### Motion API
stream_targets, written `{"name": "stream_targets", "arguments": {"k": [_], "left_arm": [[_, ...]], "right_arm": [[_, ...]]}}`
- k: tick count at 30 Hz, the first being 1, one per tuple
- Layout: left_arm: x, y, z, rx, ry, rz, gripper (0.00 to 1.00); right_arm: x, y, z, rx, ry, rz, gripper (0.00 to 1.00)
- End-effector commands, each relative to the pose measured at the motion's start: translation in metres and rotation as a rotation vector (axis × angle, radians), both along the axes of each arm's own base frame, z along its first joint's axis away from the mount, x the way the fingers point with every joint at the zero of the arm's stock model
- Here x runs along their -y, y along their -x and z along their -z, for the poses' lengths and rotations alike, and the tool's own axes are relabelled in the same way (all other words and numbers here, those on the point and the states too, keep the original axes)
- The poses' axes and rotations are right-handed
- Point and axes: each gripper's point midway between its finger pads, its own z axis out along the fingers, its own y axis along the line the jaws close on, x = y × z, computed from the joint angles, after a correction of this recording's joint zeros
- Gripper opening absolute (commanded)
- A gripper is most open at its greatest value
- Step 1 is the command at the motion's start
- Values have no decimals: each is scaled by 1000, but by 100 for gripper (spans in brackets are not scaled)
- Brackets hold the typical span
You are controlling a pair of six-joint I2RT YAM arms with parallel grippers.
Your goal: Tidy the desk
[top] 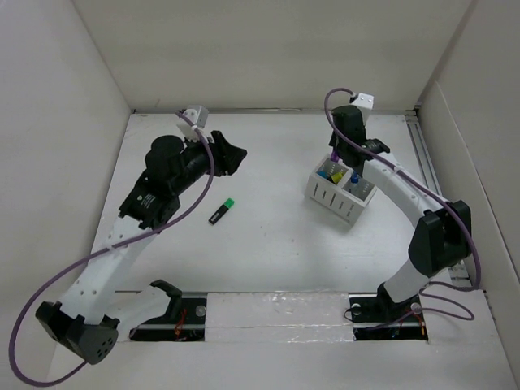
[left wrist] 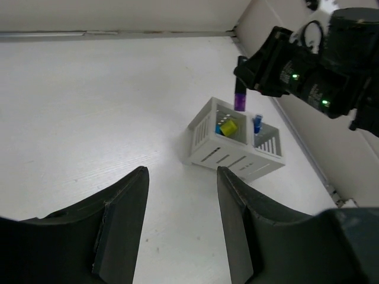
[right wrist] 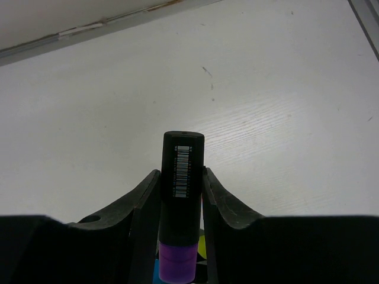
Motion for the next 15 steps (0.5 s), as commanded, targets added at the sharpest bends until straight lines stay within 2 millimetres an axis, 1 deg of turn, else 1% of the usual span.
{"name": "stream_targets", "arguments": {"k": [1, 2, 3, 4, 5, 6, 7, 8, 9, 10, 12, 13, 14, 15], "left_arm": [[1, -30, 7, 33, -71, -57, 46], [0, -34, 15, 23, -93, -64, 45], [-1, -37, 24, 7, -124, -100, 45], [20, -24, 25, 16, -144, -56, 45], [23, -20, 25, 32, -170, -86, 45], [23, -18, 21, 57, -193, -130, 46], [42, -1, 14, 79, -187, -82, 47], [45, 3, 11, 86, -182, -84, 47], [45, 7, 5, 90, -167, -105, 47], [46, 12, -3, 99, -144, -101, 48], [44, 17, -9, 100, -113, -97, 48], [40, 20, -13, 100, -93, -103, 49], [38, 22, -13, 95, -89, -102, 49], [36, 24, -11, 85, -91, -107, 49]], "right_arm": [[2, -11, -13, 75, 22, 18, 0], [-2, -6, -3, 56, 31, 9, 0], [-5, -1, 0, 56, 37, 6, 0], [-6, 2, 1, 64, 42, 11, 0], [-10, 10, 15, 44, 55, -1, 0], [-7, 13, 15, 50, 57, 5, 0], [-12, 16, 19, 52, 60, -1, 0], [-9, 18, 23, 44, 65, 10, 0], [-11, 23, 30, 31, 74, 10, 0], [-8, 25, 33, 21, 84, 26, 0], [-10, 27, 35, 17, 86, 28, 1], [-7, 28, 33, 23, 95, 42, 2], [-6, 28, 33, 23, 104, 42, 6], [-9, 30, 32, 25, 106, 35, 10]]}}
